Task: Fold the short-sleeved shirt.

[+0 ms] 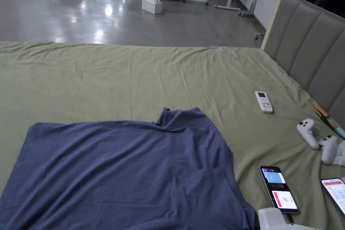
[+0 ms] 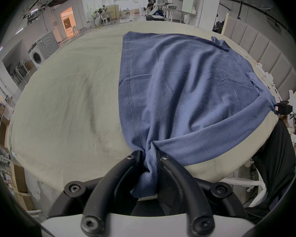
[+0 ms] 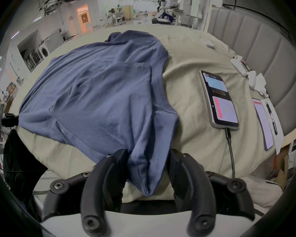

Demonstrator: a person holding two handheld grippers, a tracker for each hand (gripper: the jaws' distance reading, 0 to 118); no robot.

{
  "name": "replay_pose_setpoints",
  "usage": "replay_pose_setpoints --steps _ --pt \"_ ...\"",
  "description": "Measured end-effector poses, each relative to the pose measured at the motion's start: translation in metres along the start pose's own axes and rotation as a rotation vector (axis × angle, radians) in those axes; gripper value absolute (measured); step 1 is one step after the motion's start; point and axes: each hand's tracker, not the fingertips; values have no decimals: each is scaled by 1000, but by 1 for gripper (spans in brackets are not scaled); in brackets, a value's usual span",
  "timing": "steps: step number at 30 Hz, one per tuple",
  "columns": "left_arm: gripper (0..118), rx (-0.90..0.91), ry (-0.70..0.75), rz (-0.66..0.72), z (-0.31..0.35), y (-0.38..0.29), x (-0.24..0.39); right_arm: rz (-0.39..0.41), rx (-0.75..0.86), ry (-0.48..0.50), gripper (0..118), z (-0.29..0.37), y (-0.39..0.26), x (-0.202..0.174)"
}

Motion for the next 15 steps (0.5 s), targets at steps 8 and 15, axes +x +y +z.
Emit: replay_pose_setpoints --steps 8,15 --pt "16 109 -108 3 30 9 -5 -169 97 98 7 23 3 12" --pt "15 261 -105 58 31 111 -34 -175 217 107 7 27 98 19"
